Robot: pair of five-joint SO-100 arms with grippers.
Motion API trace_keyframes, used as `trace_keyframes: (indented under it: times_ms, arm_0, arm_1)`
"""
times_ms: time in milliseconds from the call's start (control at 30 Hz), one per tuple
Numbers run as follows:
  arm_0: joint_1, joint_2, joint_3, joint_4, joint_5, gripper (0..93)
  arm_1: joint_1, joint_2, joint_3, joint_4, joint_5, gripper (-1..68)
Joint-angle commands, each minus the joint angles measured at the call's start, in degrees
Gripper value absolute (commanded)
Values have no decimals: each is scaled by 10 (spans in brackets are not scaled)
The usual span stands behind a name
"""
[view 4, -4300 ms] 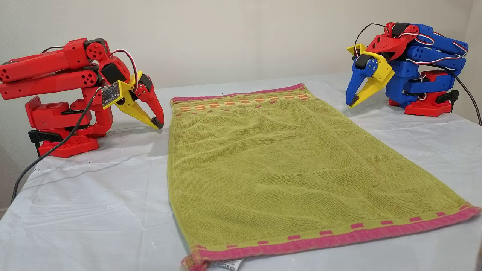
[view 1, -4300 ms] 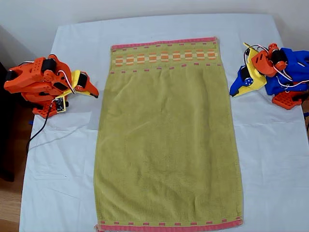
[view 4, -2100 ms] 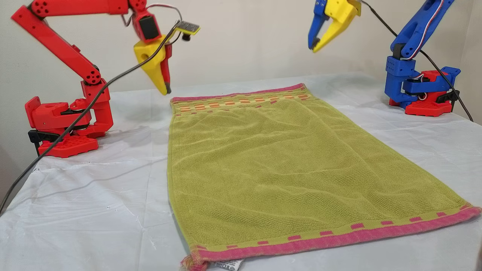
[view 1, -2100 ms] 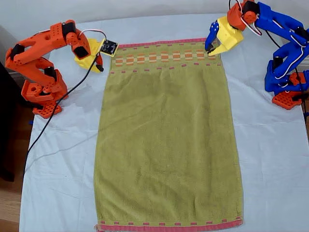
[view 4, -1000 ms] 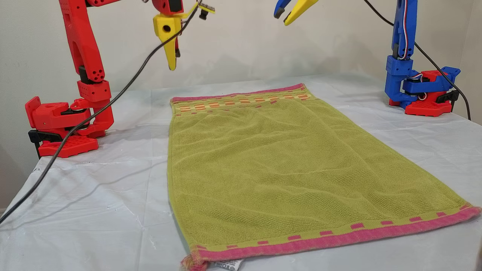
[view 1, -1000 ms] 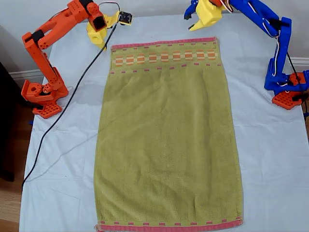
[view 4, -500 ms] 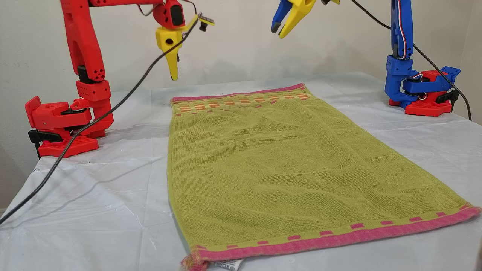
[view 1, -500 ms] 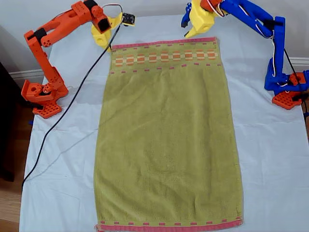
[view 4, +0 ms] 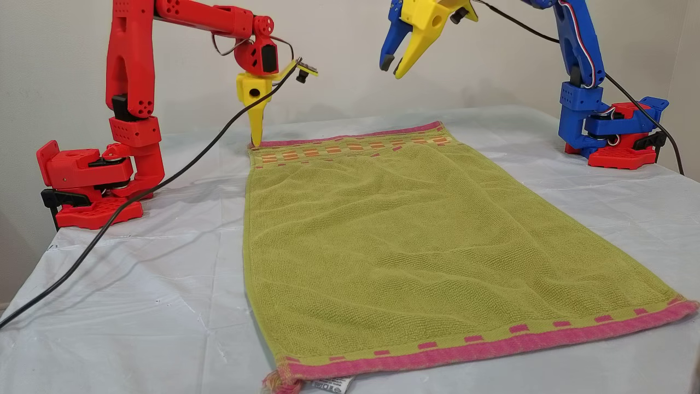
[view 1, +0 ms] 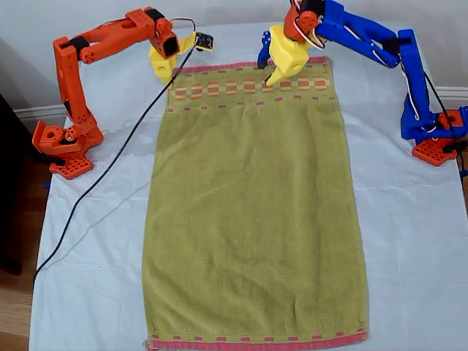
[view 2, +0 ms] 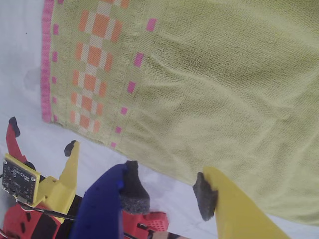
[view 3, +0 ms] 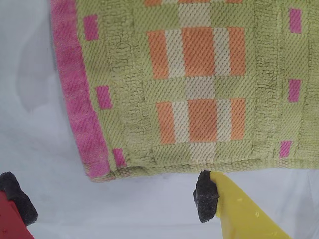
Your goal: Fold the towel.
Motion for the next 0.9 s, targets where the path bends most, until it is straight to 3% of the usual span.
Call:
trace_keyframes:
  times_ms: [0,867]
  arm_0:
    - [-20,18,-47,-10,-4,733]
    - [13,-98,-60,-73,-49,618]
  arm_1:
    - [-13,33,-33,2,-1,219]
    - [-41,-4,-84,2,-13,219]
